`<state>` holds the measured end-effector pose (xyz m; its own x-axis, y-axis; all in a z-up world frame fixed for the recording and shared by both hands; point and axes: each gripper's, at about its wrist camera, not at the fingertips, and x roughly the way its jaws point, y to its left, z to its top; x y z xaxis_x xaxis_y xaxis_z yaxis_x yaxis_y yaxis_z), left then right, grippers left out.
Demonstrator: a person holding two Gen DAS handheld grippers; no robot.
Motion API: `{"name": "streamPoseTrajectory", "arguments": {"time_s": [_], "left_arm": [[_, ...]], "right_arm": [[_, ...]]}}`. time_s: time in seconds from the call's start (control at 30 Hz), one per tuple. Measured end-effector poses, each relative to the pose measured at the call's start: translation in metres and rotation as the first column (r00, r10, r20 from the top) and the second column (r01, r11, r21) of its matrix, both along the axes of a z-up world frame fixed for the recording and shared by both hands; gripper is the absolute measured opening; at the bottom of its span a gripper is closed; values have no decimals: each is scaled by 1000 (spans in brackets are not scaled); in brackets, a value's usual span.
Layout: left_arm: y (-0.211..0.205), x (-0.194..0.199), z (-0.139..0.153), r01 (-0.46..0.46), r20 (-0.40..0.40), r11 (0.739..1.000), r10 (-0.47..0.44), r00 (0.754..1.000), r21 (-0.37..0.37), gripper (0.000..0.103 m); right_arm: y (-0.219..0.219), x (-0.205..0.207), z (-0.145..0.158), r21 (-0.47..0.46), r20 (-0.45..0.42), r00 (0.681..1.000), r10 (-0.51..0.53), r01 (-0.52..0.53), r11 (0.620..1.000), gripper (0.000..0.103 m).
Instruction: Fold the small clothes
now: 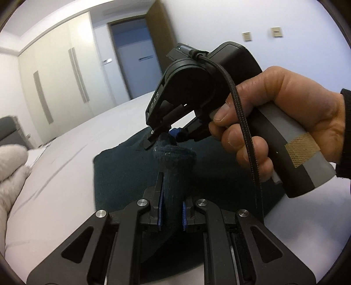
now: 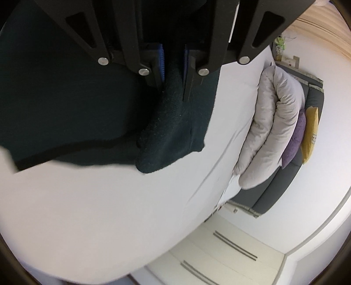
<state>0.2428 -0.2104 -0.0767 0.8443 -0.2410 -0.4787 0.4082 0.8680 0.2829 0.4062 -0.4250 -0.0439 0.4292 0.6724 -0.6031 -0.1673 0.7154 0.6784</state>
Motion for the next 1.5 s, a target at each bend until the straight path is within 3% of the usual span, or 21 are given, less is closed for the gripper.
{"name": "streamPoseTrajectory", "arguments": {"time_s": [0.2, 0.4, 0.63, 0.73, 0.77, 0.87, 0.93, 0.97, 1.07, 1.17, 1.23, 1.3, 1.33, 1.43, 1.5], "left_arm": [[-60, 1, 2, 103, -25, 995, -103, 994, -4, 11], [-95, -8, -11, 166, -58, 986, -166, 984, -6, 11], [-90, 11, -31, 168, -154, 986, -167, 974, -9, 12], [-74, 11, -27, 175, -199, 984, -177, 964, -28, 14], [-64, 7, -25, 184, -229, 982, -190, 955, -47, 16], [-27, -11, -23, 217, -278, 972, -234, 932, -91, 30], [-8, -25, -21, 209, -270, 972, -232, 935, -109, 67], [4, -24, -15, 194, -247, 973, -221, 943, -128, 72], [38, -5, -1, 126, -193, 979, -156, 969, -160, 74], [55, 34, 9, 21, -189, 986, -52, 981, -164, 74], [63, 56, 13, -21, -203, 986, -12, 979, -163, 74], [64, 67, 11, -38, -223, 988, 3, 975, -149, 74], [41, 81, 16, -42, -228, 988, 8, 974, -145, 74], [35, 98, 0, -59, -241, 990, 27, 970, -129, 74], [31, 102, -14, -73, -263, 993, 45, 964, -97, 73]], "right_arm": [[-78, -14, 3, -23, 18, 997, -80, 80, 996, 14], [-129, -25, -5, -45, 8, 991, -136, 136, 990, 14], [-148, -29, -34, -68, -44, 981, -186, 183, 981, 14], [-153, -33, -45, -33, -81, 975, -209, 207, 978, 20], [-154, -36, -44, -23, -78, 972, -223, 222, 975, 33], [-158, -50, -41, -5, -76, 968, -239, 239, 971, 43], [-160, -66, -36, -1, -61, 967, -248, 248, 969, 50], [-159, -73, -33, 7, -55, 967, -248, 248, 969, 55], [-154, -102, -32, -6, -46, 968, -247, 247, 969, 58], [-147, -118, -34, -75, -54, 965, -256, 251, 965, 56], [-141, -129, -33, -140, -49, 963, -264, 255, 957, 47], [-141, -139, -30, -130, -49, 961, -272, 264, 956, 45], [-142, -143, -28, -126, -44, 959, -279, 271, 954, 43], [-137, -146, -27, -167, -21, 963, -270, 263, 950, 18], [-135, -145, -29, -182, -26, 960, -279, 270, 946, 14]]}}
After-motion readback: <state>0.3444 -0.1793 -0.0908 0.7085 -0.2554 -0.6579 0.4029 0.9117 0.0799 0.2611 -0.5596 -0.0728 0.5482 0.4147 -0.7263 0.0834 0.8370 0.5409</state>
